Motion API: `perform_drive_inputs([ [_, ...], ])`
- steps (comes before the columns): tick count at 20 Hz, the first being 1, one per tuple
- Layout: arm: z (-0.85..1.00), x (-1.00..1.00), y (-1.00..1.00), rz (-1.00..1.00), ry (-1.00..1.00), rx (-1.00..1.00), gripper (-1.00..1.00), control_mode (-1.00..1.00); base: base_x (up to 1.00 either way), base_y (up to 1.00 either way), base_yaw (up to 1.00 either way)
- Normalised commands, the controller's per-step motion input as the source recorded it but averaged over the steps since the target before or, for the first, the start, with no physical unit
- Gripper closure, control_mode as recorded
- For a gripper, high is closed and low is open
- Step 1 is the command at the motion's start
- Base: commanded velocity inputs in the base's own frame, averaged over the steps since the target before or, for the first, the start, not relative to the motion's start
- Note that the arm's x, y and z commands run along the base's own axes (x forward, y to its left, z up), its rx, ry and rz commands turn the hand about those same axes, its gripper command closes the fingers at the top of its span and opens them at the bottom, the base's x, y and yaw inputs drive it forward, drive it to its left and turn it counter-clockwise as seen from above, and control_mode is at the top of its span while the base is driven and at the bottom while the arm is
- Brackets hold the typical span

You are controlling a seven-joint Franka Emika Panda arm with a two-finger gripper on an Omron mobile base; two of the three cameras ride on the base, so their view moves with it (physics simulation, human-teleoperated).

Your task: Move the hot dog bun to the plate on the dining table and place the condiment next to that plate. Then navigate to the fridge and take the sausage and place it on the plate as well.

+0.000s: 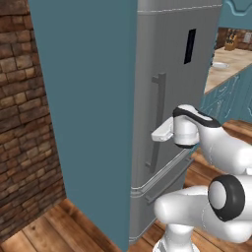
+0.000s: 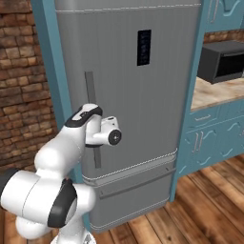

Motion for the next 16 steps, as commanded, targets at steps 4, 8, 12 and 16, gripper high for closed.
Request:
perform_drive_inputs([
  [4,-0.07,0.12,0.13,0.0,0.02,0.0,1.0,-1.0,0.0,0.0,0.0],
  [8,0.0,0.0,0.01,0.0,0.04,-0.01,1.0,-1.0,0.0,0.0,0.0],
  [12,0.0,-0.09,-0.35,-0.03,0.0,0.0,1.0,-1.0,0.0,0.0,0.0],
  [16,0.01,-0.38,-0.92,-0.12,0.0,0.06,1.0,-1.0,0.0,0.0,0.0],
])
